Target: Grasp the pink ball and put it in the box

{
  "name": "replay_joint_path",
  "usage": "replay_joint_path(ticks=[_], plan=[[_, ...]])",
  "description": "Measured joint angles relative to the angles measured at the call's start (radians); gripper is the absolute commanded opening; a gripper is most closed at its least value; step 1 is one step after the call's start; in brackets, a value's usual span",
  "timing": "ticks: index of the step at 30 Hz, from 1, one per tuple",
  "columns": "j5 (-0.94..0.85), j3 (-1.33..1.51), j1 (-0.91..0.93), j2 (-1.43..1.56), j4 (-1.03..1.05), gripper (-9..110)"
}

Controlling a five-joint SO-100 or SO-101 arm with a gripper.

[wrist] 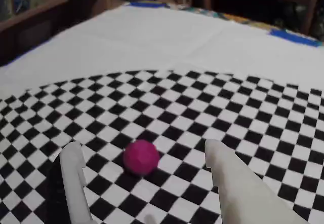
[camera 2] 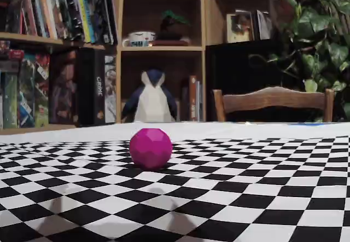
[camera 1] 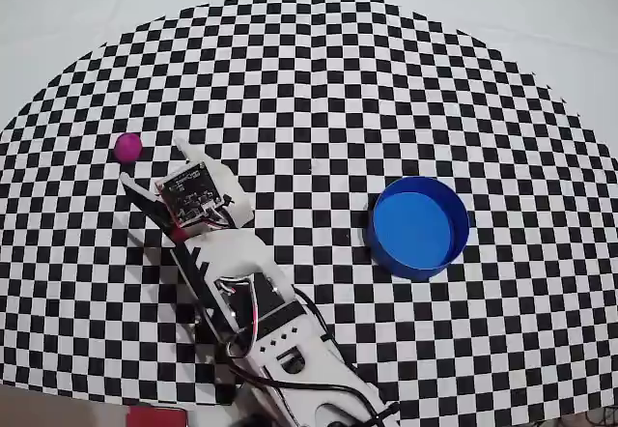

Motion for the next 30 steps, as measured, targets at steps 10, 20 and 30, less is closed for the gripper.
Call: replay_joint_path(ticks=[10,20,30], plan=[[0.000,0.000,0.000,-0.054,0.002,27],[0.000,0.000,0.000,-0.156,-0.049,27],[0.000,-0.060,-0.009,-0.331,-0.049,27]])
